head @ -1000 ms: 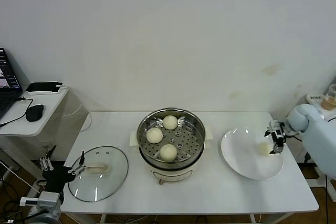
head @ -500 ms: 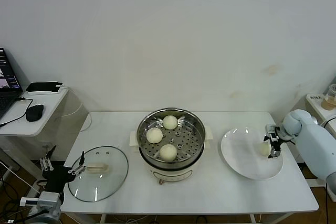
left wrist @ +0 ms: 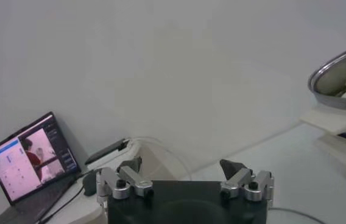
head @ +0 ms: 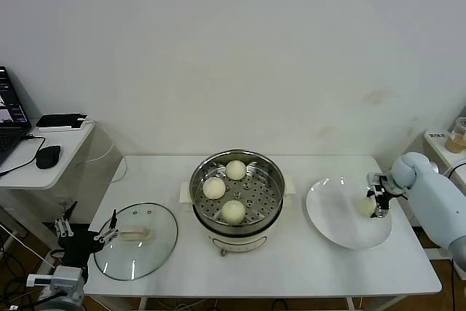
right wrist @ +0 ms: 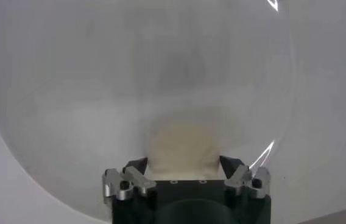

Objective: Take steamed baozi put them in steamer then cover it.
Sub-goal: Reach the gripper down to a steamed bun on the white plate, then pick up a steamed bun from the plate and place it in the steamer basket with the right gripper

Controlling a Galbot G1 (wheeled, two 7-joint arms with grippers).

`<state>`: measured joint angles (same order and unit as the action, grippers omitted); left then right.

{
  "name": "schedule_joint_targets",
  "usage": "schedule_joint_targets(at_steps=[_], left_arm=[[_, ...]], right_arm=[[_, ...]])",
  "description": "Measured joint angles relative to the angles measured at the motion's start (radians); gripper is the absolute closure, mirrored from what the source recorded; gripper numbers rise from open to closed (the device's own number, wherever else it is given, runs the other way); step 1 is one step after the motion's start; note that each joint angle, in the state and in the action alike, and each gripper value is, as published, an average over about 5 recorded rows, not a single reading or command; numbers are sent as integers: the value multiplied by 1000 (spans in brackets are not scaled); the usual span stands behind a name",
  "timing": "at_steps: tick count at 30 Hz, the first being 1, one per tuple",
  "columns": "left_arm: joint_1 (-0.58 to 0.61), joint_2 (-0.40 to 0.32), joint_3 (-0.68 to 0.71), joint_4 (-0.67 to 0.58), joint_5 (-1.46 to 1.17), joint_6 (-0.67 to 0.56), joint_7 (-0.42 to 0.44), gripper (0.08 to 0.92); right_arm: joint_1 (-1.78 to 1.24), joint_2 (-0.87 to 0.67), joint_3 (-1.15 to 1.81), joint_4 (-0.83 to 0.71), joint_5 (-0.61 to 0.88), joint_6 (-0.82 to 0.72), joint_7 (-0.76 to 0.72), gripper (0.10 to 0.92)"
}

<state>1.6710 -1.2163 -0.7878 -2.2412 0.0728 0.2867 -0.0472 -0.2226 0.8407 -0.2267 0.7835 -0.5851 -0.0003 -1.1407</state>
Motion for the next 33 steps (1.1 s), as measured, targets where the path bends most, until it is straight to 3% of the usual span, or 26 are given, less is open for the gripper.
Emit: schedule_joint_targets(at_steps=[5,16,25,33], left_arm=[[1,-2,1,-4,0,0,0,177],[0,0,2,-10,-2,-1,0,177],[-10,9,15,-12,-2,0,0,177],[-23,7,36,-5,4,2,0,177]], right_arm=[[4,-8,-7,14,12,-6,-7,439],[57,-101,-99,144,103,-49,-43,431],[244,-207,-300,346,279,-133,-68,431],[511,-207,-553,533,494,-245,-37,427]])
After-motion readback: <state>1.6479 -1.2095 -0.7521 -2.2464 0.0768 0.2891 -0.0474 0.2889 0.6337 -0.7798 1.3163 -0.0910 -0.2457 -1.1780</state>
